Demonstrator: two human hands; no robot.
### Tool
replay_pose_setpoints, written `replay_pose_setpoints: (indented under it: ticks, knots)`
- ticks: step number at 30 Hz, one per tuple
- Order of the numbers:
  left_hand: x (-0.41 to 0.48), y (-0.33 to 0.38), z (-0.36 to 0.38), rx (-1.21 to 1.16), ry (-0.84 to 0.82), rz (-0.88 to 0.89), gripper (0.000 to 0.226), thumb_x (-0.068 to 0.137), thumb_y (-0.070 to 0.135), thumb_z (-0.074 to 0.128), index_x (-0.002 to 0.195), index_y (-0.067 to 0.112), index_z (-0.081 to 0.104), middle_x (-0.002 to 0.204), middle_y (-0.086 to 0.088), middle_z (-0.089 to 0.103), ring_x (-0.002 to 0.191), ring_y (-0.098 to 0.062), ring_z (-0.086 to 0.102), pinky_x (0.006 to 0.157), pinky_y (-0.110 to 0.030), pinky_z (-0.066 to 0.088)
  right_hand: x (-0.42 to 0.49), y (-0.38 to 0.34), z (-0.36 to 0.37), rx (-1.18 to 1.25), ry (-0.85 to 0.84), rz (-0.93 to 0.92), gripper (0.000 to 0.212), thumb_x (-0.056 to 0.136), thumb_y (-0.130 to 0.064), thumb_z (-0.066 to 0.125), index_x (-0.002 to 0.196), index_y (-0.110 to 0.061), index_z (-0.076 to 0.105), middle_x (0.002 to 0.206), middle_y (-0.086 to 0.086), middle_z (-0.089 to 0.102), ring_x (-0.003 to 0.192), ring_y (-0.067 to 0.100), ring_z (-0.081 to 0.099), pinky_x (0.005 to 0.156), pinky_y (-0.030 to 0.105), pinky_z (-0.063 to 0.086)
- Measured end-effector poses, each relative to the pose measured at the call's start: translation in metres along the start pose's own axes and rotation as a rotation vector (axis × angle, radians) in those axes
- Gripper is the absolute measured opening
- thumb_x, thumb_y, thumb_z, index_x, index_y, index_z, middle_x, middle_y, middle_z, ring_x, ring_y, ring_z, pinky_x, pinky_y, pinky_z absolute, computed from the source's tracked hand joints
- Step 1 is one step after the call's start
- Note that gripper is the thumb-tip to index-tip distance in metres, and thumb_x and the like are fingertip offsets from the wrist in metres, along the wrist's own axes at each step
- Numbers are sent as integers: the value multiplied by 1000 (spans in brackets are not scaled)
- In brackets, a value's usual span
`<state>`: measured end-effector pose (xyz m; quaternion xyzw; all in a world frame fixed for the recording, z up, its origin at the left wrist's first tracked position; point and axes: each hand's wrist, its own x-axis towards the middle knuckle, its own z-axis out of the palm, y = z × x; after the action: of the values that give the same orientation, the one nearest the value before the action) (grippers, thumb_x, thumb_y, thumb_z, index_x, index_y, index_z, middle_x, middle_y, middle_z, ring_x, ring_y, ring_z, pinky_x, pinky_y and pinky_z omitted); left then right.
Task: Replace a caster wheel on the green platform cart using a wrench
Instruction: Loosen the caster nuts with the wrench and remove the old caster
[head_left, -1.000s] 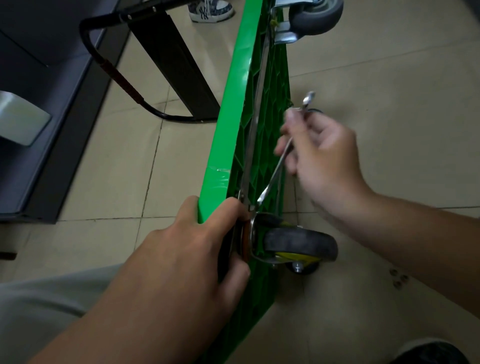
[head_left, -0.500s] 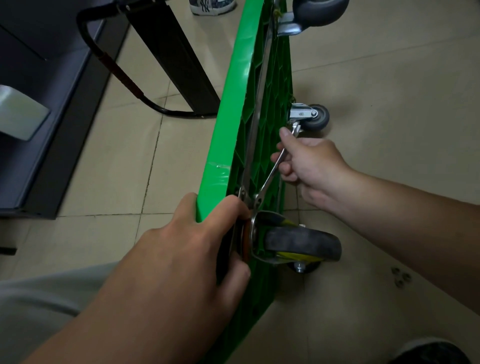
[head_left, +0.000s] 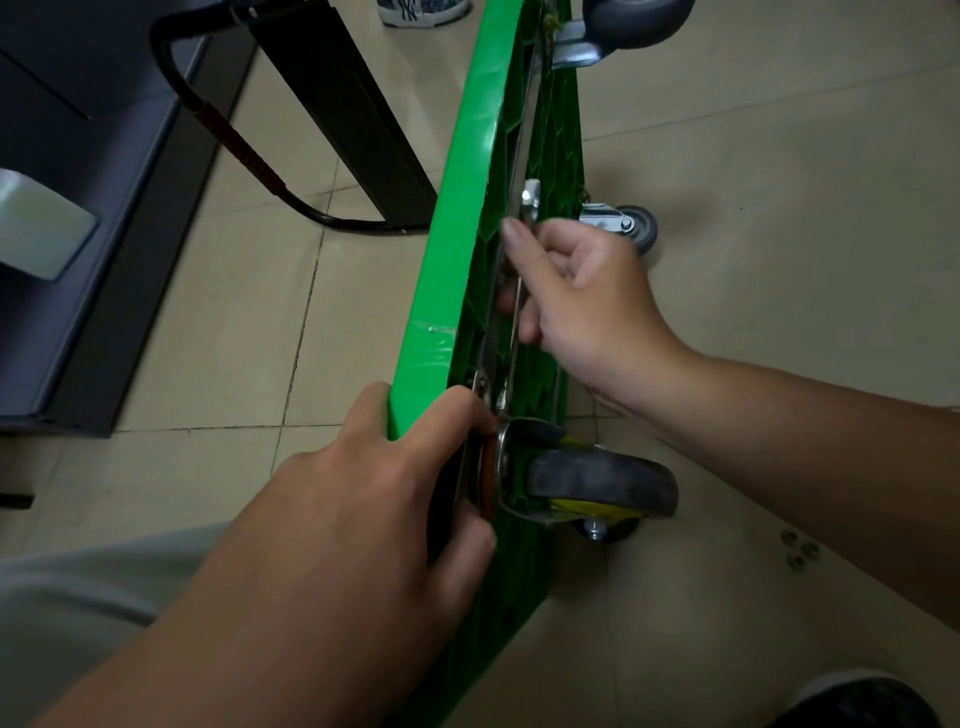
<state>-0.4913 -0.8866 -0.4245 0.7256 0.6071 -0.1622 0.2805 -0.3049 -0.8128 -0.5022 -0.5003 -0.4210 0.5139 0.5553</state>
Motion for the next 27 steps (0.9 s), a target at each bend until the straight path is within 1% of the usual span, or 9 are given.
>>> replay_pose_setpoints:
  ticks: [1,2,3,5,8,13,18,22,27]
  knots:
    - [-19,16,-4,110,78,100,26,89,41,64,99,19,56,86,-4,44,86,-38,69,71,-50,59,-3,-3,1,-14,-31,-72,27,105,-28,56,95,-5,66,61,5,63,41,10,54,45,22,42]
    - [-15,25,-9,160,243,106,30,83,50,56,110,38,54,91,1,47,63,-25,64,53,-42,56,-6,-6,1,-14,-60,-126,23,105,-27,57,98,-7,67,64,7,65,42,12,55,45,25,43]
    - [-30,32,-12,220,298,125,35,79,55,47,114,49,48,93,6,47,55,-16,57,45,-36,52,-11,-8,2,-10,-86,-172,20,104,-27,57,100,-10,67,68,9,67,43,14,56,45,27,45]
    - [-43,34,-17,173,204,115,40,77,61,36,116,56,40,97,10,45,56,-10,52,47,-30,46,-19,-10,1,-3,-131,-252,12,104,-25,58,99,-16,66,72,11,68,45,17,57,45,29,47]
    - [-29,38,-18,176,230,139,41,79,63,35,119,60,30,104,13,39,65,-10,51,57,-27,43,-29,-11,-6,-39,-154,-358,10,104,-20,58,94,-23,60,72,7,67,46,15,59,49,24,47]
    - [-35,38,-15,169,274,145,47,79,62,36,124,60,23,108,13,38,75,-16,59,66,-33,51,-37,-20,-16,-271,-271,-587,12,100,-16,62,96,-5,63,77,0,66,63,-3,61,65,12,45]
    - [-33,38,-13,218,253,147,63,78,61,36,136,63,11,103,11,36,72,-19,56,65,-36,51,-43,-23,-23,-457,-351,-770,26,98,-19,64,93,6,66,76,10,63,66,15,55,66,23,46]
    - [-33,37,-14,205,251,138,51,78,61,36,128,59,22,105,11,37,74,-18,59,67,-36,53,-45,-19,-19,-308,-298,-610,19,100,-20,61,93,-3,63,76,6,65,62,10,59,62,24,48]
    - [-32,36,-13,177,273,158,39,82,61,38,120,60,29,102,12,38,66,-12,55,63,-35,52,-29,-5,-14,10,111,-112,21,106,-24,54,91,-13,63,67,4,68,45,9,52,47,19,43]
